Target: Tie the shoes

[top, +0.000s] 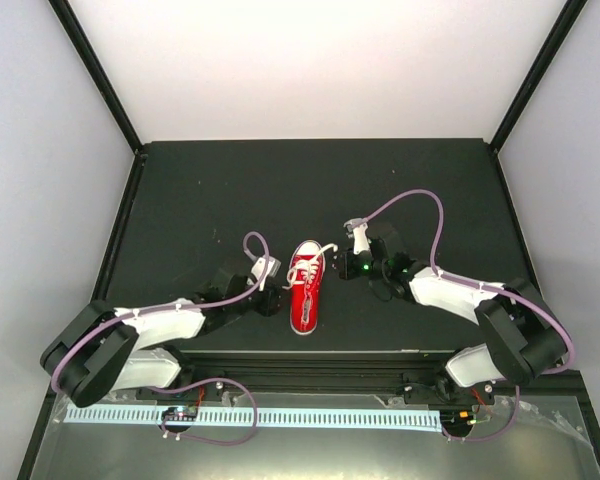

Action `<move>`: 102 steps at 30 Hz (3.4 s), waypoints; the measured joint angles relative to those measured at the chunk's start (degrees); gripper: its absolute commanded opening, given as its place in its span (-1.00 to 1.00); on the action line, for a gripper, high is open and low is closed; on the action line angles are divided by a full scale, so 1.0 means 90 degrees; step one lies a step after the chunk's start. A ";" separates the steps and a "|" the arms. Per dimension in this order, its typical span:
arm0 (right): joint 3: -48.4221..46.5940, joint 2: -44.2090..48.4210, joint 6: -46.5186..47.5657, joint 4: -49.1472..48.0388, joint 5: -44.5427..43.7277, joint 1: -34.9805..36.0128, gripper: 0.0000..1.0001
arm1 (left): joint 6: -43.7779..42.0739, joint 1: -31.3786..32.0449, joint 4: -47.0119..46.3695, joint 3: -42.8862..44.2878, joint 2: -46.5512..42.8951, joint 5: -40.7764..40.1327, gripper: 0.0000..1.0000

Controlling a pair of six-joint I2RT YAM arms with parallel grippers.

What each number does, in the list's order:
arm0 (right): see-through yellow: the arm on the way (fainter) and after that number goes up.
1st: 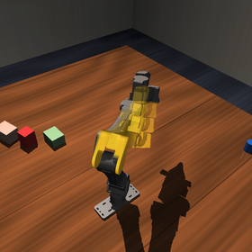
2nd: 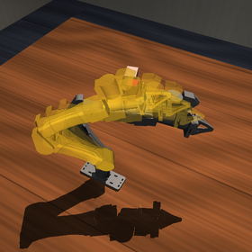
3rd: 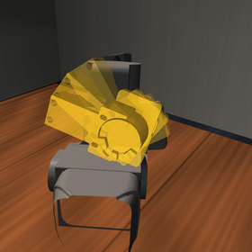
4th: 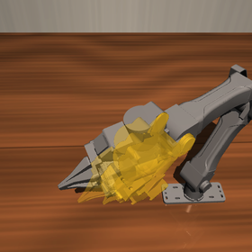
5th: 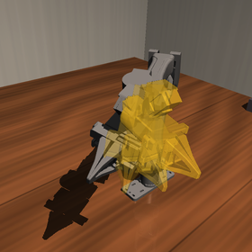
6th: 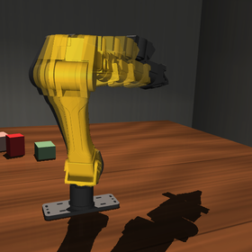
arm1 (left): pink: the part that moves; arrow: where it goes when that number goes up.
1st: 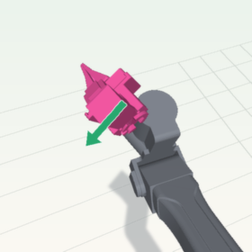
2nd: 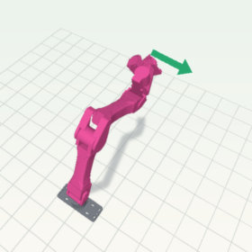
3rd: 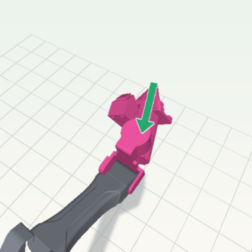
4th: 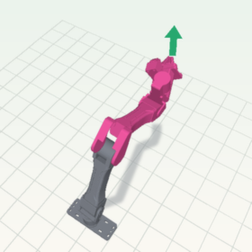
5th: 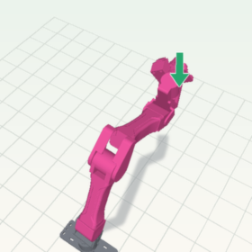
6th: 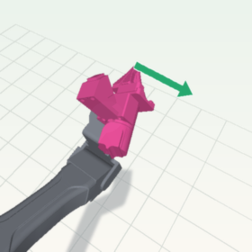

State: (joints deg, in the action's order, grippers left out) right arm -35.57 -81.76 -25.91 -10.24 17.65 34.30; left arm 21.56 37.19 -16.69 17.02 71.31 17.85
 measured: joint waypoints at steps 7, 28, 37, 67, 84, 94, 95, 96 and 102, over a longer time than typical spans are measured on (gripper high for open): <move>0.0002 0.0000 -0.0012 0.0000 -0.0002 0.0000 -0.97 | 0.0002 0.0046 -0.0192 0.0253 0.0168 -0.0250 -0.32; 0.0005 0.0068 -0.0019 0.0056 -0.0136 0.0000 -0.97 | 0.0058 0.0126 -0.0335 0.0486 0.0673 -0.0330 -0.80; 0.0202 0.0697 -0.0138 0.0221 -0.0515 -0.0129 -0.97 | 0.0187 0.0129 -0.0029 0.0488 0.0561 -0.0733 -0.97; 0.1783 0.3424 -0.0809 0.2463 -0.0257 -0.4294 -0.97 | 0.0301 -0.1093 0.1569 0.0580 -0.0182 -0.0809 -0.97; 0.2280 0.3417 -0.1457 0.2635 -0.0364 -0.4384 -0.97 | 0.1324 -0.2028 0.2147 0.0440 -0.0488 -0.0792 -0.97; 0.2424 0.3218 -0.1659 0.2594 -0.0175 -0.4498 -0.97 | 0.1392 -0.2254 0.2188 0.0425 -0.0340 -0.0488 -0.66; 0.2424 0.3223 -0.1661 0.2565 -0.0138 -0.4507 -0.97 | 0.1338 -0.2256 0.2193 0.0425 -0.0340 -0.0420 -0.48; 0.2424 0.3240 -0.1664 0.2528 -0.0097 -0.4520 -0.97 | 0.1285 -0.2256 0.2212 0.0430 -0.0338 -0.0364 -0.26; 0.2424 0.3332 -0.1654 0.2324 0.0124 -0.4549 -0.97 | 0.0911 -0.1957 0.2722 0.0765 -0.0204 -0.0216 0.30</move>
State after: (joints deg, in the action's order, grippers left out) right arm -13.76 -51.77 -40.80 10.68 18.76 -6.63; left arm 29.76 19.57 7.81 23.90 69.47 15.90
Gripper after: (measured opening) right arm 0.037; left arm 0.626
